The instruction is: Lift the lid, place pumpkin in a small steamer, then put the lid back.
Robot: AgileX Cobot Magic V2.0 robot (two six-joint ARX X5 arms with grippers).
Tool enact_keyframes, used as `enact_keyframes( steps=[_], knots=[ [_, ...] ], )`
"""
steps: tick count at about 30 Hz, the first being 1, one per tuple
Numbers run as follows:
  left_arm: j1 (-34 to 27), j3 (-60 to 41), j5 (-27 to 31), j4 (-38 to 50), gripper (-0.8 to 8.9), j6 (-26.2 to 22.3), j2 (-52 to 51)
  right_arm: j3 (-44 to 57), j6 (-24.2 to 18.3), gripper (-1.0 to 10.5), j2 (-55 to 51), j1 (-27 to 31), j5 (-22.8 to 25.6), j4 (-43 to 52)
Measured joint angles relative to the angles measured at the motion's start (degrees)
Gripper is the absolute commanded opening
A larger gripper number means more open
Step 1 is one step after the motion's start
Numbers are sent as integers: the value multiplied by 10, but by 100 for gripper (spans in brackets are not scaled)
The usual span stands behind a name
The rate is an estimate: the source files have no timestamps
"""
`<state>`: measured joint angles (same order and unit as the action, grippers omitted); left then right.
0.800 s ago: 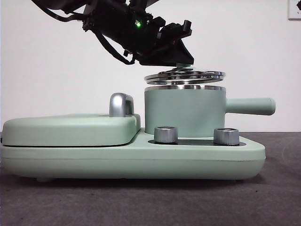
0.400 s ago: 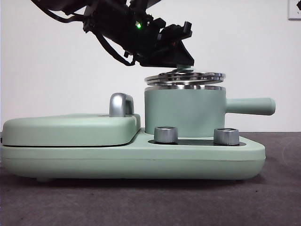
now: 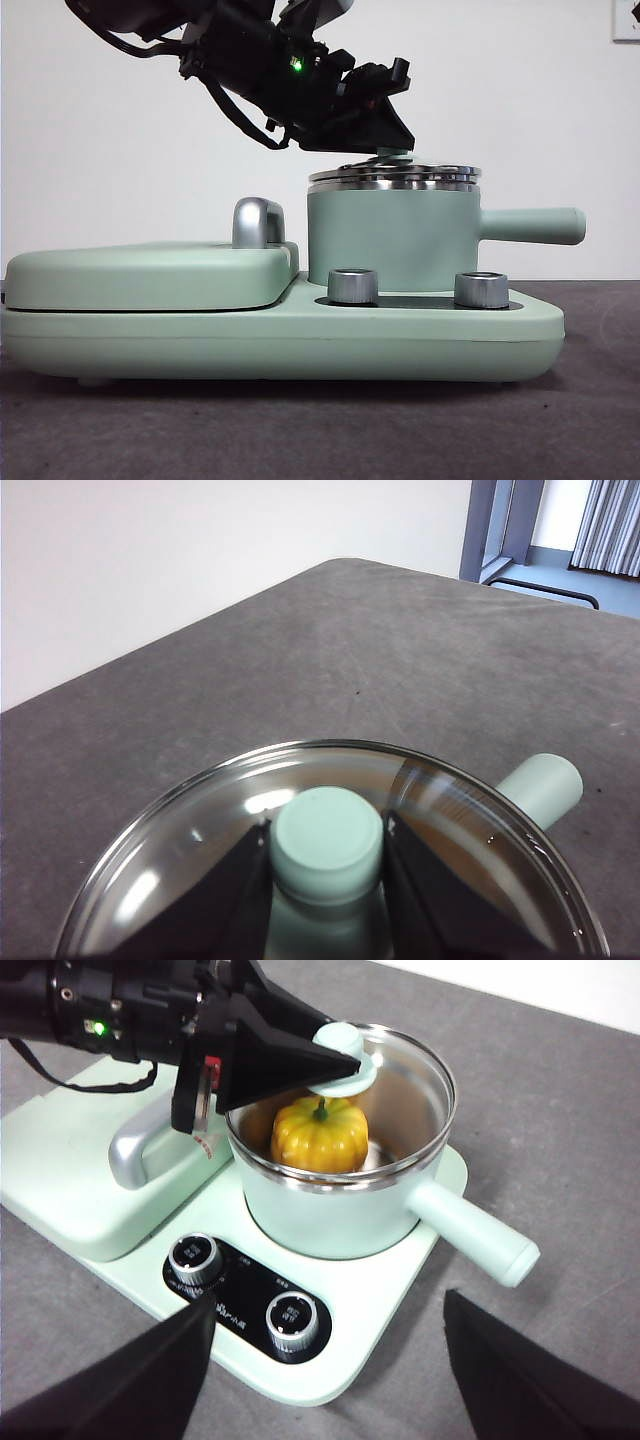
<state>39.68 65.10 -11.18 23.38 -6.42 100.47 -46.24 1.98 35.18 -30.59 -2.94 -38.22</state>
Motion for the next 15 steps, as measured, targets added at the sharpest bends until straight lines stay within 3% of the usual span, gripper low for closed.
enact_keyframes(
  steps=[13, 15],
  knots=[
    [0, 3, -1, 3, 10, -4, 12, 0, 0, 349, 0, 0, 0, -2],
    [0, 3, -2, 3, 50, -4, 12, 0, 0, 349, 0, 0, 0, -3]
  ],
)
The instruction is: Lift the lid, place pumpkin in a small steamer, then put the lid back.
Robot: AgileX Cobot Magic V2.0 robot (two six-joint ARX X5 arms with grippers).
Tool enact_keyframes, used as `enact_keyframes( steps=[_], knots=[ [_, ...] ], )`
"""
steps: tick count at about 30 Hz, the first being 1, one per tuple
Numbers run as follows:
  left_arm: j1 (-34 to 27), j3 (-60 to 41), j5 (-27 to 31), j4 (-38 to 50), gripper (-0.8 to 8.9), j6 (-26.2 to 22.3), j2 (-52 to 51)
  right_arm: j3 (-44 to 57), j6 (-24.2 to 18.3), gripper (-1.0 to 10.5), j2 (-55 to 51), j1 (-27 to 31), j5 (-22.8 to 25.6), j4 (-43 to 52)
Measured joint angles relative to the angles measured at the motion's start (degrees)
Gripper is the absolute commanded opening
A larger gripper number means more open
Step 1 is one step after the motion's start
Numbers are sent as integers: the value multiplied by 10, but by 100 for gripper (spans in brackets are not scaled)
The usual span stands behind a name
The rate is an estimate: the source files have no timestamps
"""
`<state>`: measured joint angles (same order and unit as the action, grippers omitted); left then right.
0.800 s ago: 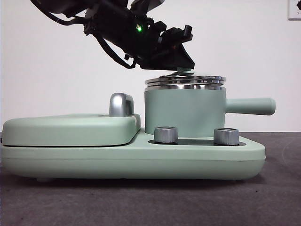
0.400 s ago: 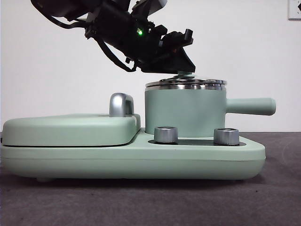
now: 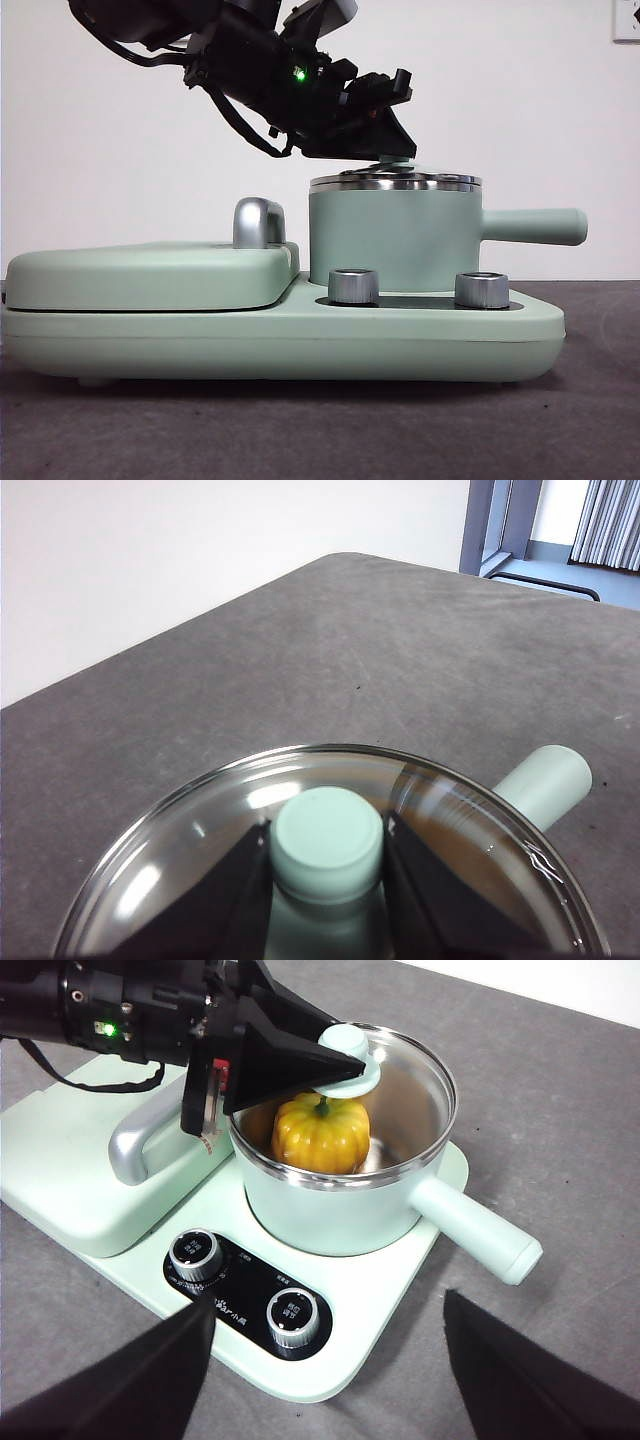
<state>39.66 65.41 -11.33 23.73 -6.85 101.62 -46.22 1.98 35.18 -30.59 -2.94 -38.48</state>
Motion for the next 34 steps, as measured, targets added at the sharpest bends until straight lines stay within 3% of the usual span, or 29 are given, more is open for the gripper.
enact_keyframes(
  steps=[3, 4, 14, 28, 34],
  knots=[
    [0, 0, 0, 0, 246, 1, 0, 0, 0, 349, 0, 0, 0, 0],
    [0, 0, -1, 0, 262, 4, 0, 0, 0, 349, 0, 0, 0, 0],
    [0, 0, -4, -99, 252, 36, -67, 0, 0, 349, 0, 0, 0, 0],
    [-39, 4, -4, -410, 248, 157, -254, 0, 0, 349, 37, 0, -5, 28],
    [-60, -47, 16, -425, 249, 170, -332, 0, 0, 349, 81, 0, -31, 82]
  ],
)
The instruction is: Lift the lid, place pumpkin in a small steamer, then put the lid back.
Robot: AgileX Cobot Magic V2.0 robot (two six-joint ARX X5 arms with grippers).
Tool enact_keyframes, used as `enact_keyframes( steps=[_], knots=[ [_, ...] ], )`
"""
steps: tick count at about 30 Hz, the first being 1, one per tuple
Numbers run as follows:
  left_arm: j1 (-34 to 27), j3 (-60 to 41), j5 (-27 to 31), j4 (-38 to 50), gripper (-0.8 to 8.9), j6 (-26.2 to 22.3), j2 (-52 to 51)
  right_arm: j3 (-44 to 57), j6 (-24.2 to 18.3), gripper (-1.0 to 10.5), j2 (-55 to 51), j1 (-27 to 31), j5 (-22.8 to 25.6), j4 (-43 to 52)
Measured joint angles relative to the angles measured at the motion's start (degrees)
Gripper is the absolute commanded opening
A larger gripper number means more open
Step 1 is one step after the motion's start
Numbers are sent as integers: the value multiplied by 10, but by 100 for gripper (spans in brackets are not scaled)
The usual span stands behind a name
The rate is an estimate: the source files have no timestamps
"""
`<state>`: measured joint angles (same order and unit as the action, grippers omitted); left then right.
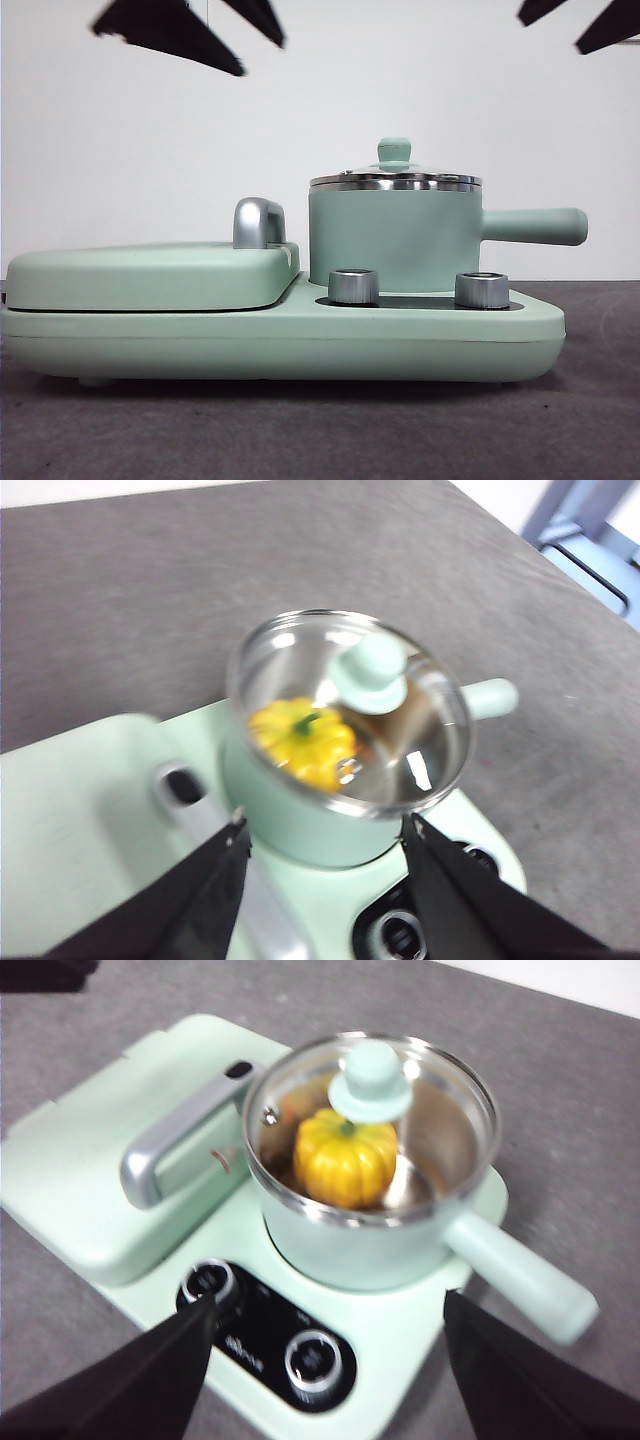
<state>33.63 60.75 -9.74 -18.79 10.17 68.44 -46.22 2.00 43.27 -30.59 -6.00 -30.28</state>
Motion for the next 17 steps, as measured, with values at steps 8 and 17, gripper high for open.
enact_keyframes(
  steps=[8, 17],
  knots=[
    [-63, -128, 4, -47, 249, 19, -151, 0, 0, 349, 39, 0, -15, 45],
    [-87, -142, 8, -133, 4, 18, -227, 0, 0, 29, 41, 0, -9, 53]
  ],
)
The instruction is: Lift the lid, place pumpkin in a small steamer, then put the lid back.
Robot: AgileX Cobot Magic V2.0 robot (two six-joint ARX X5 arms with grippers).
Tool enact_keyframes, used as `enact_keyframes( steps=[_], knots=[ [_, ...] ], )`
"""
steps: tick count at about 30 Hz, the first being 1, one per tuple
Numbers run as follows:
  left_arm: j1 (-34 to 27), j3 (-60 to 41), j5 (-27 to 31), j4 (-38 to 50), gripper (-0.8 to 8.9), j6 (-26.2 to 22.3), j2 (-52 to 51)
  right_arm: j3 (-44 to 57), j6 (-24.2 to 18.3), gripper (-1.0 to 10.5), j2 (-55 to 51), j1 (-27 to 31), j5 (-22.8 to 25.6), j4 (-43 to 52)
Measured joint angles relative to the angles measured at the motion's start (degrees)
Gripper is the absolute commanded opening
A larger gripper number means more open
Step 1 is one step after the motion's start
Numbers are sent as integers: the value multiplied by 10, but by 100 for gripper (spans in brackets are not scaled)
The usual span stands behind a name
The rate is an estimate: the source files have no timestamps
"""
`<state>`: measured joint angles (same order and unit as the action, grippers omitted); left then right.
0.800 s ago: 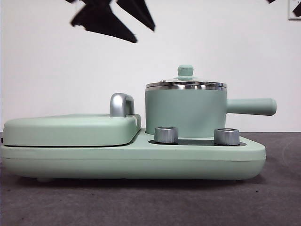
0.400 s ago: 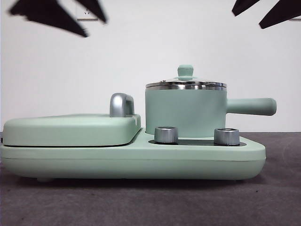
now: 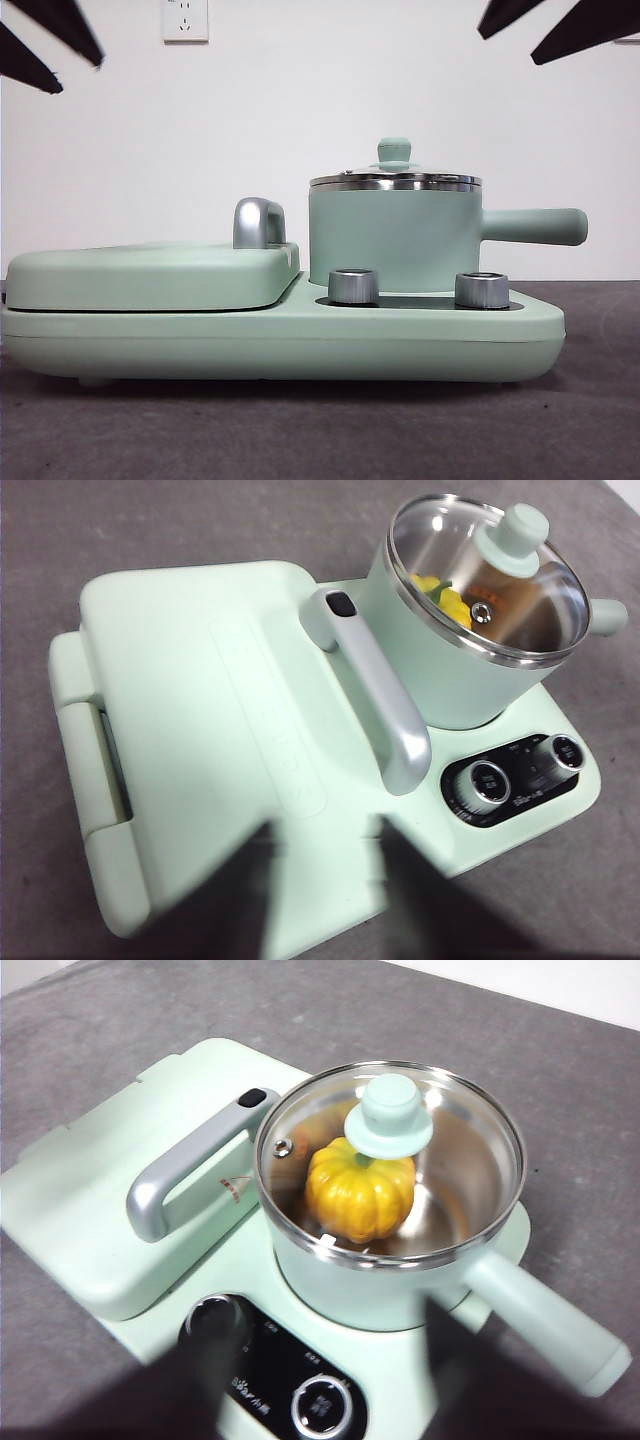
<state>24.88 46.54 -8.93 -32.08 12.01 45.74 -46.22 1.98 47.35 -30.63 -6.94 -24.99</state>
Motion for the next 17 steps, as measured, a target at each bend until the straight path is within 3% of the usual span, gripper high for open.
enact_keyframes(
  steps=[17],
  knots=[
    [0, 0, 0, -3, 7, -4, -9, 0, 0, 31, -1, 0, 9, 20]
  ],
)
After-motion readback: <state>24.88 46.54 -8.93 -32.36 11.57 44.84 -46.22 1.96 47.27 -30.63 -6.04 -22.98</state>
